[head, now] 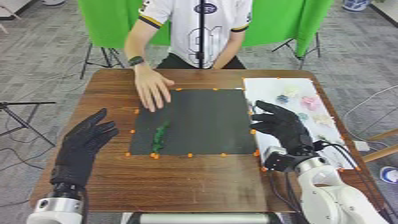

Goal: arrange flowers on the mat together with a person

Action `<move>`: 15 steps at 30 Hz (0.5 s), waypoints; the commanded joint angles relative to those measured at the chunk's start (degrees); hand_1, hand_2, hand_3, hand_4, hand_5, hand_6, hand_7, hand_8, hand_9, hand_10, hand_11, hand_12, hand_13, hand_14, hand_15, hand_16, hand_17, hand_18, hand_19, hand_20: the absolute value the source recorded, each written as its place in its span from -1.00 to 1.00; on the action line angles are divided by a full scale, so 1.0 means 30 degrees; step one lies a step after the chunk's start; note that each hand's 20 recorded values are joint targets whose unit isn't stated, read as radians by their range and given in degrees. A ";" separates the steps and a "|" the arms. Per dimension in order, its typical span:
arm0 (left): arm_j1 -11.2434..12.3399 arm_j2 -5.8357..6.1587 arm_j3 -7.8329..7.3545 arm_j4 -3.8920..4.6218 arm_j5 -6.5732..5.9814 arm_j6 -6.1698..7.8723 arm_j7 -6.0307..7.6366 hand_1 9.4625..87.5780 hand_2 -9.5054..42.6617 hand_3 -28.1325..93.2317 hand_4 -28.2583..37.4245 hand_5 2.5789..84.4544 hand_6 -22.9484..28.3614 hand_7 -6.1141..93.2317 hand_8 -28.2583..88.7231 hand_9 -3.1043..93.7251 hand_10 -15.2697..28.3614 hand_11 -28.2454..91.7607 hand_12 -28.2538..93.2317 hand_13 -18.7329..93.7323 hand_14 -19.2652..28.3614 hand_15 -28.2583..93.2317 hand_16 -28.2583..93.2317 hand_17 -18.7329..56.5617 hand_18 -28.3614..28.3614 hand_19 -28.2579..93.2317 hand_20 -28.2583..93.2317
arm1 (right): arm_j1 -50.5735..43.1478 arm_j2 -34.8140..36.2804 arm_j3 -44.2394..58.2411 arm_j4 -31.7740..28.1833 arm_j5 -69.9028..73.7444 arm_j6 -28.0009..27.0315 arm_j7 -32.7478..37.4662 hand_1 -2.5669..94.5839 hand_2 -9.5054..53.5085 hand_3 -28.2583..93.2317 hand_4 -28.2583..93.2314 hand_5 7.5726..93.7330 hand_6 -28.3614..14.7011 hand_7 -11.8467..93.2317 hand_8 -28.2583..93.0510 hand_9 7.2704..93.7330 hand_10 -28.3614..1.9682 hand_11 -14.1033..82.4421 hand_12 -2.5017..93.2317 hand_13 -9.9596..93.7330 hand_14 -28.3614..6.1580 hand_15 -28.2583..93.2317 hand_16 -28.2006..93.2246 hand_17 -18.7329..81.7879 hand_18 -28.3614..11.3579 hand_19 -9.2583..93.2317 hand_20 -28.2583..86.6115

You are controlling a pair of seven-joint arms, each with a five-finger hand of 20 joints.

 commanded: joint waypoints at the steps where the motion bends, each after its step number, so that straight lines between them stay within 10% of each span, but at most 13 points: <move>1: 0.0350 0.0088 -0.0026 0.0006 -0.0074 0.0074 0.0144 -0.67 -0.39 0.77 -1.00 -0.19 0.21 -0.57 -0.70 -0.23 0.62 -0.03 -0.38 -0.26 0.91 0.36 -0.73 -0.76 0.77 0.31 -0.41 | -0.0107 -0.0039 0.0178 -0.0236 -0.0002 -0.0139 -0.0140 -0.48 -0.37 0.75 -0.93 0.04 0.35 -0.49 -0.74 0.10 -0.31 -0.32 -0.66 0.09 -0.47 0.28 -0.42 -0.37 -0.62 0.28 -0.27; 15: 0.0411 0.0327 -0.0473 -0.0121 -0.0056 0.0098 -0.0103 -0.67 -0.39 0.77 -1.00 -0.18 0.22 -0.57 -0.70 -0.23 0.62 -0.03 -0.38 -0.26 0.91 0.36 -0.73 -0.76 0.78 0.32 -0.40 | -0.0542 0.0485 0.1710 -0.1975 -0.4962 0.1922 0.3468 -0.44 -0.45 0.73 -0.92 -0.03 0.30 -0.50 -0.73 0.06 -0.37 -0.31 -0.66 0.14 -0.43 0.43 -0.40 -0.25 -0.74 0.46 -0.23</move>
